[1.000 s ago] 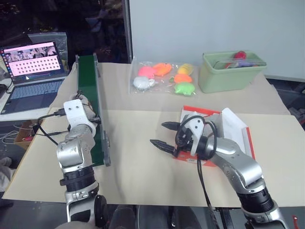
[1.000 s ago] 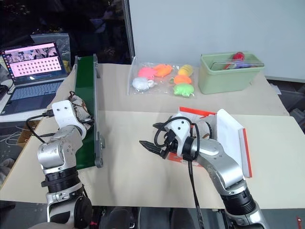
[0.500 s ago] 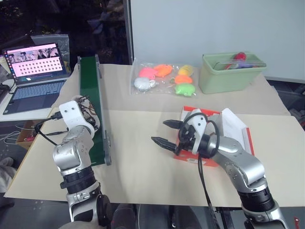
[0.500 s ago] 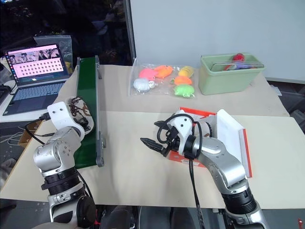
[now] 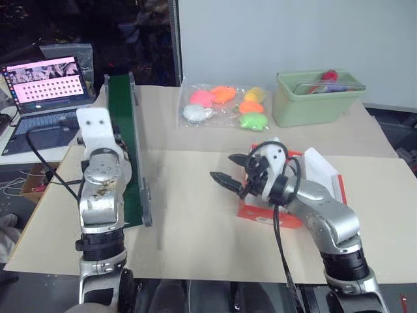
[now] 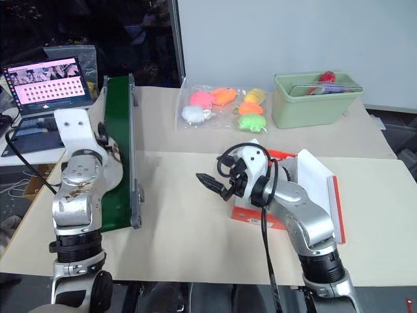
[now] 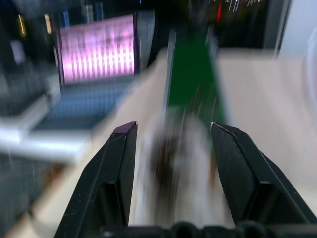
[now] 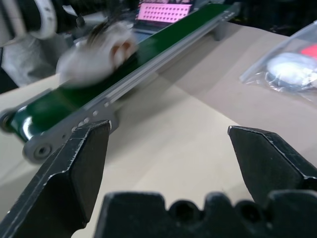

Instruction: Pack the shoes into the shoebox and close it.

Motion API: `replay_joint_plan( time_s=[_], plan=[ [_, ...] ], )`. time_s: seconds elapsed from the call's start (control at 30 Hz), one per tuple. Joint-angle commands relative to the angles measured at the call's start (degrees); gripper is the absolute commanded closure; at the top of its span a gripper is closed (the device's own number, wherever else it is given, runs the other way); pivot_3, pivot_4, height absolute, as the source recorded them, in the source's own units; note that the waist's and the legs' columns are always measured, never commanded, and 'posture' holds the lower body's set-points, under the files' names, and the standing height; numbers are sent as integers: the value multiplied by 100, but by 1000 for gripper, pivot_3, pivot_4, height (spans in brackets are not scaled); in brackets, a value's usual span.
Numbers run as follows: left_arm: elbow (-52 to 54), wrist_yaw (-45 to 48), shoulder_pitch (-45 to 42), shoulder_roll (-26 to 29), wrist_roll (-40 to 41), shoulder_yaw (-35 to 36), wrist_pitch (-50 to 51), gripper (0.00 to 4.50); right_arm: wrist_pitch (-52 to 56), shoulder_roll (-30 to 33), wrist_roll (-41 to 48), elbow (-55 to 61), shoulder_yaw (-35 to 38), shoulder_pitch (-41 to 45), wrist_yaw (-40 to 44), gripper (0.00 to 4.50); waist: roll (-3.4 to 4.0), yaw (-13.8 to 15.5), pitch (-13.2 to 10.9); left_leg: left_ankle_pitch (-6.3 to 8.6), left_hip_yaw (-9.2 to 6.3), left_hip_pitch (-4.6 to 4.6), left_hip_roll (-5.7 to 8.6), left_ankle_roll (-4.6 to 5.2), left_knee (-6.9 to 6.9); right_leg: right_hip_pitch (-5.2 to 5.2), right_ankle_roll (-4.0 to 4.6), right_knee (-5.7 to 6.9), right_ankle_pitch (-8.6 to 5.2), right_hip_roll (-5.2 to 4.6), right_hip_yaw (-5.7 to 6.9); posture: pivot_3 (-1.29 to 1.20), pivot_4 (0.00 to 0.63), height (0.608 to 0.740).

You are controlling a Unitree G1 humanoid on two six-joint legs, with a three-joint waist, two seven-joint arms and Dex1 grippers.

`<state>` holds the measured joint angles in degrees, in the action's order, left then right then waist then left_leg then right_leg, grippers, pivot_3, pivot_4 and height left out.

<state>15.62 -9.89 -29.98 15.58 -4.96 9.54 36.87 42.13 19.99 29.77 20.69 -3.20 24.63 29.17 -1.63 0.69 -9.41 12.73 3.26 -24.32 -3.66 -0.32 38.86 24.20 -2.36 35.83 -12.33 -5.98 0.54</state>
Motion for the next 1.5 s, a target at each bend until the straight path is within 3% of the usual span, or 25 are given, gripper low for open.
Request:
replay_joint_plan(
  time_s=[0.03, 0.23, 0.37, 0.57, 0.7, 1.0, 1.17, 1.3, 1.43, 1.5],
  plan=[
    [287, 217, -9, -53, -81, -343, -399, 2034, 317, -252, 332, -255, 591, 399, -452, 0, 0, -1, 0, 0, 0, 0, 0, 0, 0, 0, 0, -1, 0, 0, 1, 0, 150, 729],
    [242, 211, 112, -366, 151, -51, -40, 2034, 459, -258, 441, -305, 724, 529, -491, 0, 0, -24, 0, 1, 1, -1, -2, 1, -6, 6, -1, 0, -1, 1, 2, 0, 150, 729],
    [438, -12, 167, -843, 554, 670, 1056, 2034, 522, -176, 432, -204, 712, 480, -466, 0, 0, -62, 0, 1, 1, 0, -2, 2, -5, 4, -2, 1, -1, 1, 0, 0, 150, 729],
    [1056, 353, 779, -554, 479, 352, 2006, 2034, 598, 26, 465, -197, 777, 480, -360, 0, 0, -107, 0, 1, -2, -1, -2, 2, -7, 6, -5, 3, -3, 1, 1, 0, 150, 729],
    [1182, 306, 937, -878, 658, 640, 2699, 2034, 603, 47, 486, -239, 791, 531, -363, 0, 1, -142, 0, 1, -2, 4, -2, 2, -5, 1, -5, 4, -3, 1, -1, 0, 150, 729],
    [1994, 547, 1413, -919, 717, 766, 4032, 2034, 689, 170, 555, -207, 768, 637, -373, 0, 10, -203, 6, 5, 3, 12, 0, 8, -11, 0, -7, 0, -5, 2, -14, 0, 150, 729],
    [2141, 828, 1942, -615, 780, 771, 4250, 2034, 771, 201, 665, -199, 820, 705, -394, 0, 22, -305, 13, 9, 10, 17, 0, 13, -17, 2, -11, 0, -16, 2, -24, 0, 150, 729],
    [1943, 829, 1952, -742, 786, 982, 4191, 2034, 774, 165, 671, -252, 827, 754, -435, 0, 36, -326, 21, 11, 28, 44, 2, 16, -31, -3, -12, 5, -22, 2, -49, 0, 150, 729],
    [1919, 806, 1854, -931, 805, 1060, 4108, 2825, 749, 135, 658, -275, 845, 783, -470, 0, 37, -329, 22, 11, 46, 84, 10, 16, -58, -14, -11, 9, -22, 3, -77, 0, 150, 729],
    [1904, 773, 1786, -960, 778, 1022, 4106, 3475, 727, 127, 646, -317, 863, 816, -481, 0, 38, -326, 22, 11, 45, 99, 22, 16, -68, -16, -11, 10, -23, 5, -93, 0, 150, 729]
  ],
)
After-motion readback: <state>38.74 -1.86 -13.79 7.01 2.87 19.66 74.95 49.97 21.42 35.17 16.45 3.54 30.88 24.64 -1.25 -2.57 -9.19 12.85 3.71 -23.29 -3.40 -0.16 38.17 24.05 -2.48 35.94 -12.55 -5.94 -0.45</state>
